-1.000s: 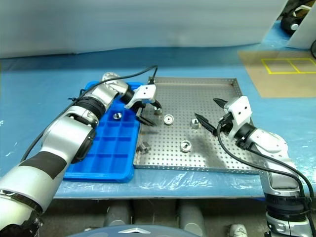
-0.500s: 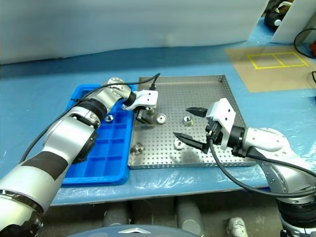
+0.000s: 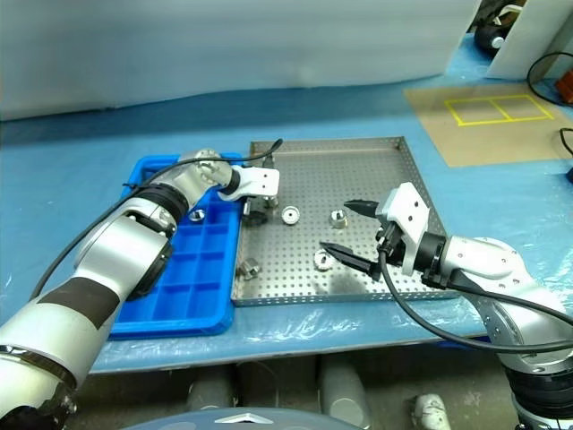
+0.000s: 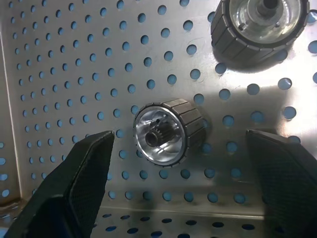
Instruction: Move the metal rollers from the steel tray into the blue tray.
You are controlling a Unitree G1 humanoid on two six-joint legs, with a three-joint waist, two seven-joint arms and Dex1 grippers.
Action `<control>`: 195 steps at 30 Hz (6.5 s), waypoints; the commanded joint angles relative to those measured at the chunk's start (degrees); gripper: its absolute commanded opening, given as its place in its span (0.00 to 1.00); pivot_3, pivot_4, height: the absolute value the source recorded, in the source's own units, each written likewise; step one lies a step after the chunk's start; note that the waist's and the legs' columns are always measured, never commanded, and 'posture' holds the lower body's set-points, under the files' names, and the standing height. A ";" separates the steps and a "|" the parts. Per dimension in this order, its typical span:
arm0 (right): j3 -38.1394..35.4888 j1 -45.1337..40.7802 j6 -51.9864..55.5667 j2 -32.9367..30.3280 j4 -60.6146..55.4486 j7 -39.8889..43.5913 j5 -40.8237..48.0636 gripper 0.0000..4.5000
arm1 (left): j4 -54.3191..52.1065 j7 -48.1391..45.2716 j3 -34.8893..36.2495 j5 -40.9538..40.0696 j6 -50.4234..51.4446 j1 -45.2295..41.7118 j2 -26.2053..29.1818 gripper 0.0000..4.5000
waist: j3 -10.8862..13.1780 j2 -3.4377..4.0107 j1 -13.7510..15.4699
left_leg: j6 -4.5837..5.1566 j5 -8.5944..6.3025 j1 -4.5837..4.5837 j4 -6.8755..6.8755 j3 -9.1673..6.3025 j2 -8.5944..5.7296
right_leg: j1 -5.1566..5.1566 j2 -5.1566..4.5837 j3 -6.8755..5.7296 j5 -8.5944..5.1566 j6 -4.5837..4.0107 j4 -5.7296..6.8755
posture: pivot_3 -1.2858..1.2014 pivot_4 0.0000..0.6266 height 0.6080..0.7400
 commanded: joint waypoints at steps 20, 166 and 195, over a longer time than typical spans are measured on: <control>0.03 -0.10 -2.86 0.66 -0.87 -3.13 -2.66 1.00 | 0.88 0.05 0.87 1.97 2.05 1.83 1.42 0.41 | -0.32 0.24 -1.49 | 0.29 -0.19 -0.15 -0.03 -0.12 -0.16 | 0.04 -0.03 -0.04 -0.08 0.18 -0.28 | 0.28 0.24 1.00; 7.79 -11.70 -9.28 10.37 12.74 9.62 -12.27 1.00 | -28.84 -39.85 -27.76 -52.78 -4.41 -3.91 16.59 0.54 | 0.11 -0.15 5.17 | -1.43 0.84 -0.63 0.00 -0.25 0.92 | -0.80 0.31 -0.59 -0.42 -1.13 1.85 | 0.36 0.24 1.00; 9.72 -7.49 -6.91 11.98 8.03 2.40 -10.18 1.00 | -7.85 -35.38 -27.76 -28.15 -70.96 -4.00 4.74 0.54 | 0.09 -0.17 5.00 | -0.98 0.57 0.44 0.01 0.31 0.74 | 0.05 0.17 0.09 0.01 -0.70 1.04 | 0.34 0.24 1.00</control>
